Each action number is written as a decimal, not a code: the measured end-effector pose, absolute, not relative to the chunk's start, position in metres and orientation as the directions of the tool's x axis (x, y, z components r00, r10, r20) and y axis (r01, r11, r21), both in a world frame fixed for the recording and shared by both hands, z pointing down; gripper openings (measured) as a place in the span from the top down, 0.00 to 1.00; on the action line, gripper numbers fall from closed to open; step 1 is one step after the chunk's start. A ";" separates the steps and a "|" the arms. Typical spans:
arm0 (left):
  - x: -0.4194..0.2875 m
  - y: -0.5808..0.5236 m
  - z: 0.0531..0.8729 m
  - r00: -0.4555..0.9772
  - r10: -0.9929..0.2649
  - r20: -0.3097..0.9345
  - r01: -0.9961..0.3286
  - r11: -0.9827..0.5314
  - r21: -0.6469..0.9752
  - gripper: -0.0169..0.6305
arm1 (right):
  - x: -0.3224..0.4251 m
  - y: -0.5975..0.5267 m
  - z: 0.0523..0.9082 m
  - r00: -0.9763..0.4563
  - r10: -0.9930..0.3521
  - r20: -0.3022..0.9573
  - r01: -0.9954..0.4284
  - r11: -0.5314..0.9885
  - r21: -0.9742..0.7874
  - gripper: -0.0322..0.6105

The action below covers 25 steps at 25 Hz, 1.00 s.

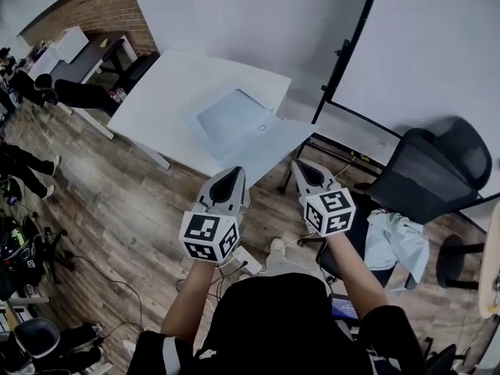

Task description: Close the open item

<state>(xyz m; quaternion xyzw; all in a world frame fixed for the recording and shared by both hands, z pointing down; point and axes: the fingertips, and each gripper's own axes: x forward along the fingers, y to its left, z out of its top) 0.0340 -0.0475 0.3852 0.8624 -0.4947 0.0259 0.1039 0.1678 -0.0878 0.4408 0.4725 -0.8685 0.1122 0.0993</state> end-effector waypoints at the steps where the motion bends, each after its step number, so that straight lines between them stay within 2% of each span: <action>1: 0.037 -0.051 0.389 0.511 -0.846 0.155 -0.858 -0.490 0.155 0.96 | 0.170 -0.091 0.445 -0.534 -0.796 0.284 -0.843 0.527 -0.106 0.89; 14: 0.059 -0.083 0.447 0.497 -0.826 0.264 -0.867 -0.459 0.196 0.96 | 0.182 -0.118 0.512 -0.554 -0.736 0.389 -0.827 0.542 -0.153 0.89; 25: 0.055 -0.105 0.461 0.436 -0.853 0.287 -0.898 -0.390 0.204 0.96 | 0.169 -0.139 0.559 -0.598 -0.644 0.477 -0.778 0.609 -0.153 0.89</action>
